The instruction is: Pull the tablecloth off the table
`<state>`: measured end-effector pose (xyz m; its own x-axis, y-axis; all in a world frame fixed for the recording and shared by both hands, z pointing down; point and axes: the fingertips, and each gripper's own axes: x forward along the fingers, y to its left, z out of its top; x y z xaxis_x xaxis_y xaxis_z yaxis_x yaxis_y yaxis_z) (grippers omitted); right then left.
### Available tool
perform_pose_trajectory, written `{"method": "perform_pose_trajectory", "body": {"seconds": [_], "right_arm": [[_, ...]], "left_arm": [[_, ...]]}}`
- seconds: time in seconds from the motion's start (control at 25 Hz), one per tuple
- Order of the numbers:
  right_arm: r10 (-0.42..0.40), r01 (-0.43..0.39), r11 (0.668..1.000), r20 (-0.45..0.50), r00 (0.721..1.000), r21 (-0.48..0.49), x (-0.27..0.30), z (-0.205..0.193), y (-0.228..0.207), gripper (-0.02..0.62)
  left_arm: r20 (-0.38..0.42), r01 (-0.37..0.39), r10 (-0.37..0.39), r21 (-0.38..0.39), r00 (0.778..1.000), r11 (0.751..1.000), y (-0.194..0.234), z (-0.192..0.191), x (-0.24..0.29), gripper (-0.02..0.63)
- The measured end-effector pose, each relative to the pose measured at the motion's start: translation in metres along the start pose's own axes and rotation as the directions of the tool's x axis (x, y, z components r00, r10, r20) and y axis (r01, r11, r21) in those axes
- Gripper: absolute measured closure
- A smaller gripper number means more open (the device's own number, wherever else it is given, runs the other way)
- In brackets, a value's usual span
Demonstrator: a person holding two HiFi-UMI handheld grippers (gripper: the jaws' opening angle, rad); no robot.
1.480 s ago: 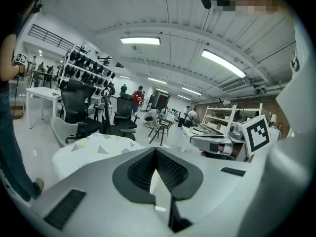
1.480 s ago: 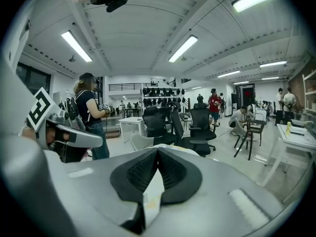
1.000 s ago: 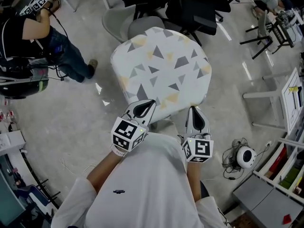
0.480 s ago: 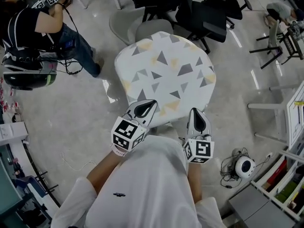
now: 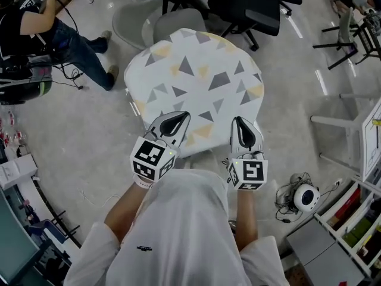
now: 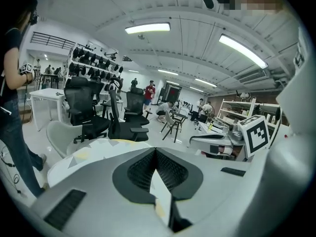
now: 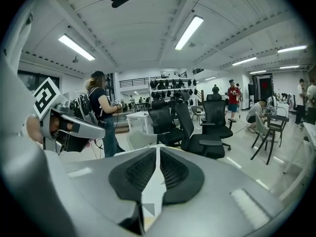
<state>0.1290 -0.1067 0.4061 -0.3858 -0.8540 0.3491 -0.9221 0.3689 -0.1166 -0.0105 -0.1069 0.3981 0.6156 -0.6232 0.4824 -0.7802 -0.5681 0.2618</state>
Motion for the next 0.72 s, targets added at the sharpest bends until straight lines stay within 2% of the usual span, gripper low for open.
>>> {"method": "perform_pose_trajectory", "body": {"seconds": [0.72], "right_arm": [[0.105,-0.113,0.99,-0.098,0.99,-0.084,0.17,-0.019,-0.101,0.471]], "left_arm": [[-0.086,-0.073,0.068,-0.055,0.994,0.996,0.077,0.006,0.141,0.6]]}}
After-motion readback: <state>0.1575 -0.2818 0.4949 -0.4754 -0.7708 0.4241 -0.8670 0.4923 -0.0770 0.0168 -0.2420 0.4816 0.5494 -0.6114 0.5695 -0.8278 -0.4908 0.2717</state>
